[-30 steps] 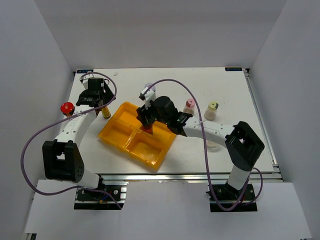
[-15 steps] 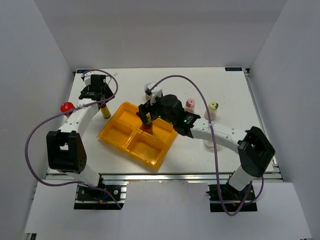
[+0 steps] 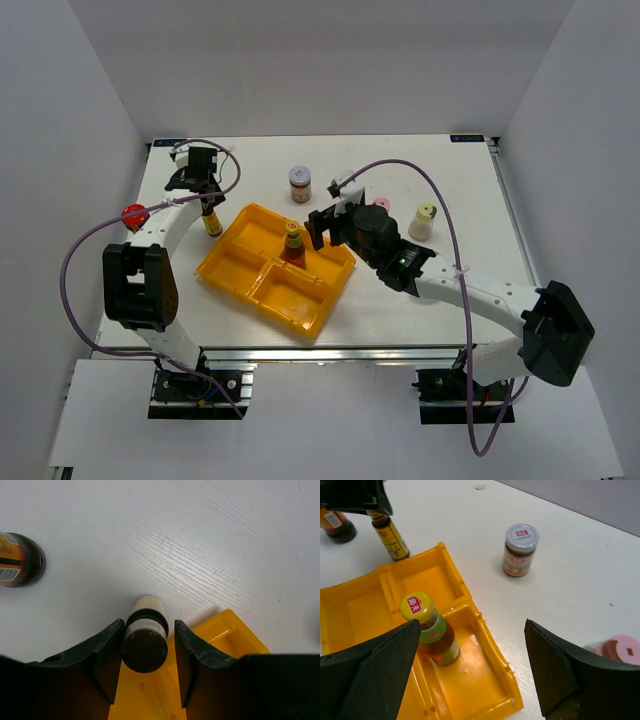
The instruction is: Organize the condiment bottles
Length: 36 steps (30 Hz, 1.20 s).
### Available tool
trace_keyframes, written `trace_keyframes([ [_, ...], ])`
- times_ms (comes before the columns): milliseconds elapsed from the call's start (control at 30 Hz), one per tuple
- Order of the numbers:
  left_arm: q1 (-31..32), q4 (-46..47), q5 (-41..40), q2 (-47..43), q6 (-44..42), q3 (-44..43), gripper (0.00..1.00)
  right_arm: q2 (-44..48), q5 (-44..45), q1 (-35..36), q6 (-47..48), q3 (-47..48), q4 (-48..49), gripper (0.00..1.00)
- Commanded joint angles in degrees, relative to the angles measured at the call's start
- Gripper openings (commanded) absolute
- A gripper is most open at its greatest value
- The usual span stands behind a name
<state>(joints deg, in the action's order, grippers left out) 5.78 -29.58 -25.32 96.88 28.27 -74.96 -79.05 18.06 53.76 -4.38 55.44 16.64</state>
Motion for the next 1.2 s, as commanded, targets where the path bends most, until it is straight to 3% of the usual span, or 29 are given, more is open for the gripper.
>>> trace_keyframes([
  [0,-0.1,0.0,-1.0,-1.2,-0.6,-2.2,0.53,3.5,5.7,0.3,-0.8,-1.8,1.4,0.89],
  [300,-0.1,-0.6,-0.5,-0.8,-0.8,-2.4,0.26,10.0,11.8,0.3,-0.9,-6.8,-0.3,0.89],
  [433,-0.1,-2.2,-0.2,-1.2,-0.9,-4.6,0.0,12.3,13.4,0.3,-1.6,-8.4,-0.8,0.89],
  [600,-0.1,-1.9,3.2,-6.1,-1.6,-8.4,0.0,15.7,16.5,0.2,-3.1,-10.8,-1.5,0.89],
  [733,0.6,-0.1,12.1,-10.6,-3.0,-9.8,0.0,18.5,18.1,0.2,-4.3,-12.8,-1.7,0.89],
  [1000,13.5,0.0,11.1,-16.7,-7.7,-14.5,0.0,25.2,19.6,0.1,-6.5,-16.8,-2.1,0.89],
  [1167,20.5,2.1,18.0,-20.4,-9.5,-15.3,0.0,27.9,19.0,0.2,-7.9,-17.9,-3.4,0.89],
])
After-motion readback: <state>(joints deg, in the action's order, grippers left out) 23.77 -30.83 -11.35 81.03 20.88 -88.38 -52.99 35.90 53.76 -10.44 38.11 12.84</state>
